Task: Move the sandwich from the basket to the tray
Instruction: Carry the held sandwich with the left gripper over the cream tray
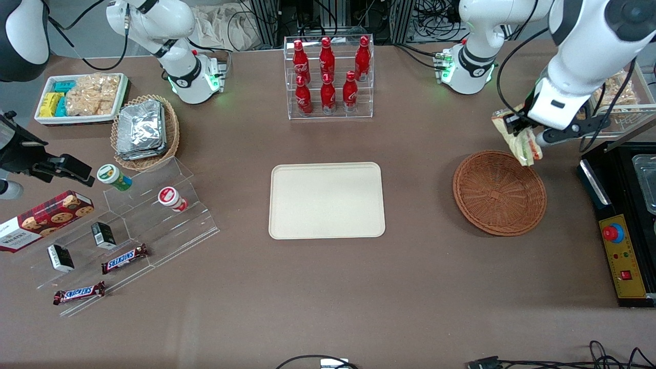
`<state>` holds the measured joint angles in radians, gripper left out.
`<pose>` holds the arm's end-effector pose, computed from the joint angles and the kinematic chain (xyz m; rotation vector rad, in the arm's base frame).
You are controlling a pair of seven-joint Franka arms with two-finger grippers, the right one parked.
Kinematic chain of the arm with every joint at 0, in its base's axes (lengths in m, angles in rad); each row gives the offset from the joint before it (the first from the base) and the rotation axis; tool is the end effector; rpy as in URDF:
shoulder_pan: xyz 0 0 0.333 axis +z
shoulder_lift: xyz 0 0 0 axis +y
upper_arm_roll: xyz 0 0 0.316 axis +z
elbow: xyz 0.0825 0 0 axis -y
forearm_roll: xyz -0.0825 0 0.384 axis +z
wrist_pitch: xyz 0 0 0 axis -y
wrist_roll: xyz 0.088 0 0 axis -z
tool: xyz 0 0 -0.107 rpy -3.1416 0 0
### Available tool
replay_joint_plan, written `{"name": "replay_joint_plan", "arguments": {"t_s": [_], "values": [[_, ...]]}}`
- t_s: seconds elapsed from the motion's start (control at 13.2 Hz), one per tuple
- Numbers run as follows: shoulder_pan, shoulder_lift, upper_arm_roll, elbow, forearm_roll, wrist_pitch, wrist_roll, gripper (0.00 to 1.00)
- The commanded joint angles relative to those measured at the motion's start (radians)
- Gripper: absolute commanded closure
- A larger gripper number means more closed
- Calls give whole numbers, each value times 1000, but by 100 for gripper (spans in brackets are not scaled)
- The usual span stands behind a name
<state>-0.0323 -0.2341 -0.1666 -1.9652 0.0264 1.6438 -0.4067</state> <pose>0.4680 -0.0985 0.5639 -3.0344 -0.3211 0.1027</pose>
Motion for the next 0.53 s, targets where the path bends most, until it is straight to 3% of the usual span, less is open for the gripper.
{"name": "replay_joint_plan", "arguments": {"t_s": [0.0,0.15,0.45], "values": [[-61,162,1,259,-6,-116,-1,90],[-78,249,-81,423,-10,-192,-23,90],[-40,381,-422,584,6,-219,-292,91]]}}
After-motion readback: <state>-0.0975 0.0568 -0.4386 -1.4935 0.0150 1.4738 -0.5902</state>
